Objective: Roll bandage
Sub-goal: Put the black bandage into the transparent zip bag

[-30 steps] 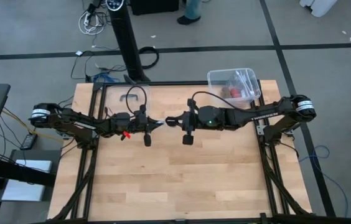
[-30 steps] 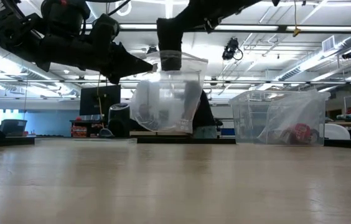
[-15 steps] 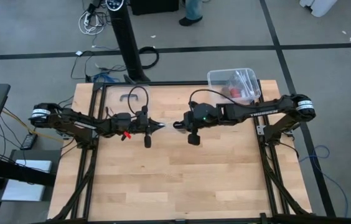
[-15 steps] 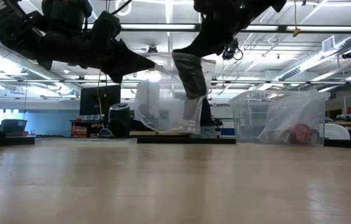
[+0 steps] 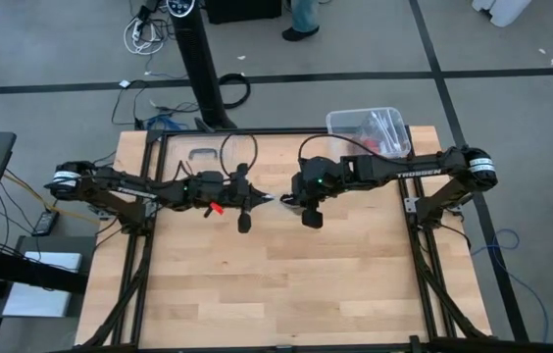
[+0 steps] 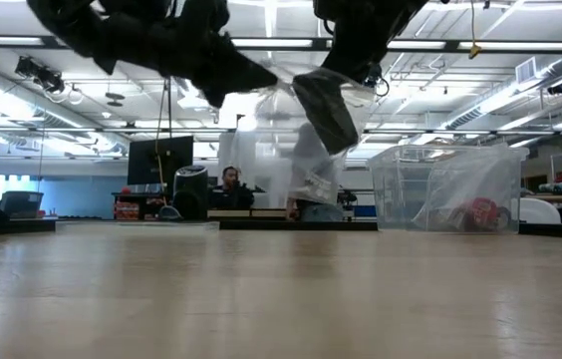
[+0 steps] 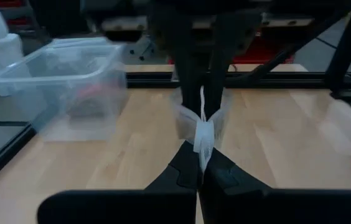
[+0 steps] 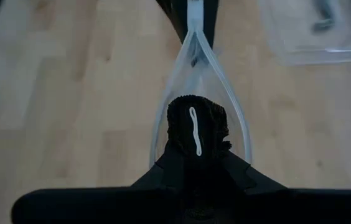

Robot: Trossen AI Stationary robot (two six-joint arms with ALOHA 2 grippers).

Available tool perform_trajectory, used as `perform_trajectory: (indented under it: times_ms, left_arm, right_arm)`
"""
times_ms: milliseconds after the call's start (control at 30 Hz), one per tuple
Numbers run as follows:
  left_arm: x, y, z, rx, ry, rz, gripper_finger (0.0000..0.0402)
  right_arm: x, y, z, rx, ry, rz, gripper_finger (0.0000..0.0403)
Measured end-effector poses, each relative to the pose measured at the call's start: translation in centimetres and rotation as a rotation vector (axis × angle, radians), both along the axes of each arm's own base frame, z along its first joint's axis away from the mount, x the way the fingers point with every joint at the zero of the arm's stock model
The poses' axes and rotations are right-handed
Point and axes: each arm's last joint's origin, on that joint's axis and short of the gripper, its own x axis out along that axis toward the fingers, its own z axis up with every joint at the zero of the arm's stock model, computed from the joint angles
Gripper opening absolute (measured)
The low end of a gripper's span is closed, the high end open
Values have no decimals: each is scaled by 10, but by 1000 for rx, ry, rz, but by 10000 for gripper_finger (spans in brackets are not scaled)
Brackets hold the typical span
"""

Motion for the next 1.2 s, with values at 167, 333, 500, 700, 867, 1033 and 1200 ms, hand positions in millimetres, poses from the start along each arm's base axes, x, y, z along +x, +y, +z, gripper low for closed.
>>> perform_trajectory:
  times_ms: [167, 333, 500, 700, 867, 1033, 1200]
  left_arm:
    - [20, 0, 9, -9, 31, -35, 3]
    - [34, 0, 3, -16, 73, -62, 3]
    - [35, 0, -5, -22, 129, -71, 3]
    - [35, 0, -5, -23, 135, -71, 3]
    - [34, 0, -6, -24, 141, -67, 3]
    - [35, -1, -5, -21, 131, -74, 3]
    - [35, -3, -5, -22, 129, -90, 3]
  right_arm:
    - [1, 1, 0, 27, -17, 23, 75]
    - [0, 2, -2, 33, 4, 28, 110]
    - [-9, 4, 2, 44, 116, -7, 143]
    - [-17, 4, 16, 53, 198, -46, 166]
    - [-16, 4, 22, 49, 179, -32, 168]
    - [-14, 6, 15, 23, 182, 5, 129]
    - [-15, 16, 13, -25, 187, 48, 18]
